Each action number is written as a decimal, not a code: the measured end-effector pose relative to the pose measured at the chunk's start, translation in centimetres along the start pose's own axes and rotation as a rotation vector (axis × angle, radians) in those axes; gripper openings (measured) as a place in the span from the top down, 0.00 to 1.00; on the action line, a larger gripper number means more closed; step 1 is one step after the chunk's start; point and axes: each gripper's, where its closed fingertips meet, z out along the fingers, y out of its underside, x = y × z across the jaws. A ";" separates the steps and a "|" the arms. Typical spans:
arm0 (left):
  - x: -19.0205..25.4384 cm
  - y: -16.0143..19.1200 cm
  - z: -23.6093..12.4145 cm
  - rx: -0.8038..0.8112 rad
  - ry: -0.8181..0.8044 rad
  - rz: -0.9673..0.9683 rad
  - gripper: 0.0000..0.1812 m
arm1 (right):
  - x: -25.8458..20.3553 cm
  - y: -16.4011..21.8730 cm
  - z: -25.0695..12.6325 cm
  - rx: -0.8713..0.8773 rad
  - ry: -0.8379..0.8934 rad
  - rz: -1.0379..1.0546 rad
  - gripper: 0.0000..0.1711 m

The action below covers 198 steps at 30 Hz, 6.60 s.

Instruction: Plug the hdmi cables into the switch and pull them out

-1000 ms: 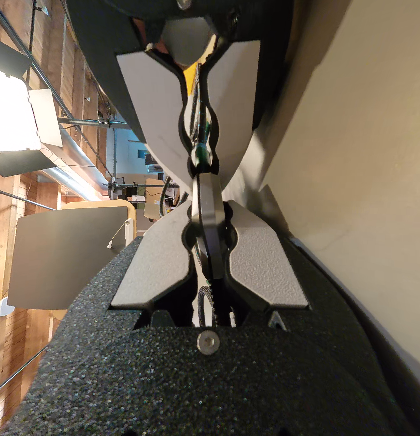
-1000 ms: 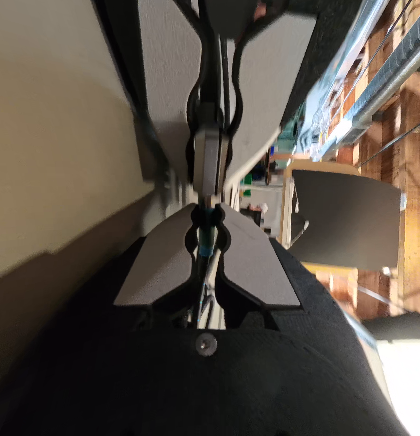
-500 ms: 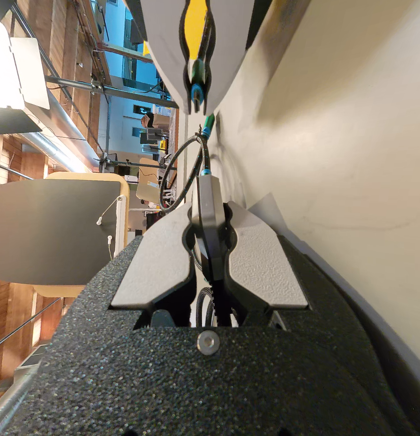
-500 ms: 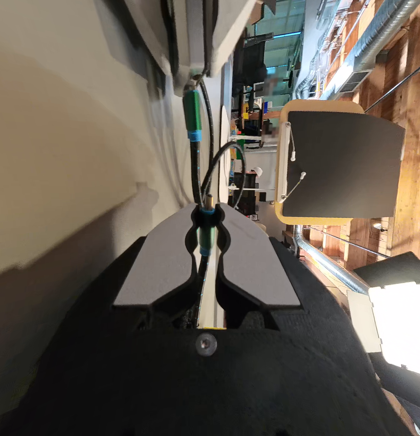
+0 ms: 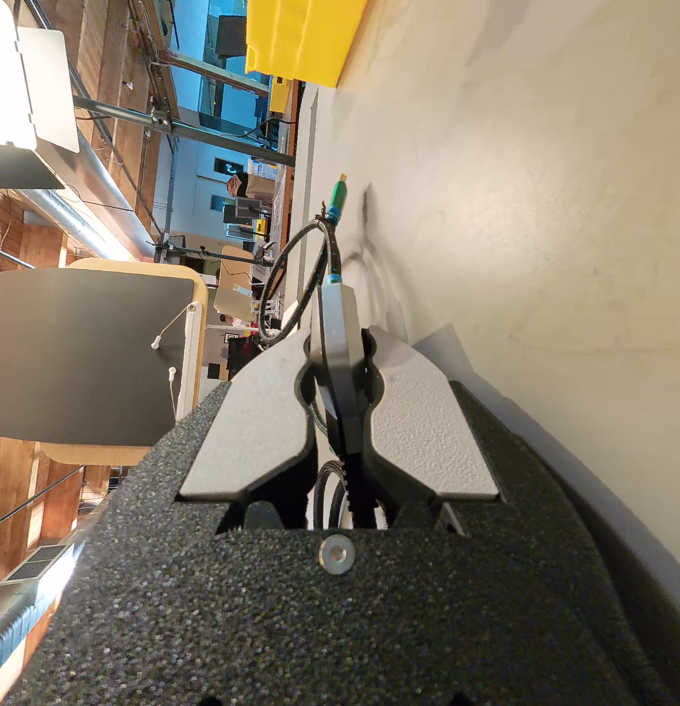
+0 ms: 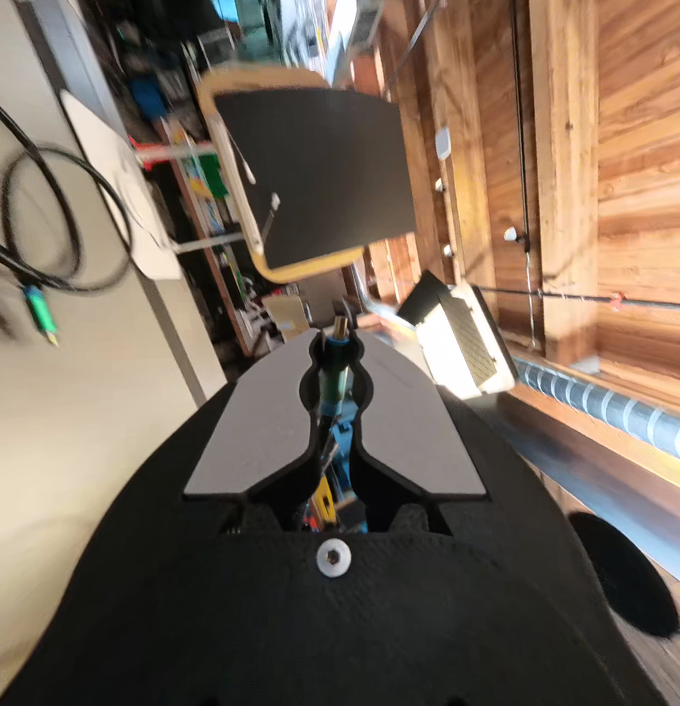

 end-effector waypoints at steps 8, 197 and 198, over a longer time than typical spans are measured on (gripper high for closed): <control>-0.1 0.1 -0.5 -0.007 0.006 -0.014 0.88 | 9.2 9.0 -3.0 -0.220 0.129 0.146 0.93; 0.8 -0.1 0.1 0.000 -0.001 0.175 0.82 | -20.5 -8.6 1.2 0.181 -0.483 -0.100 0.94; 0.8 -0.4 0.0 0.008 -0.009 0.184 0.81 | -20.5 -8.6 1.2 0.179 -0.482 -0.103 0.94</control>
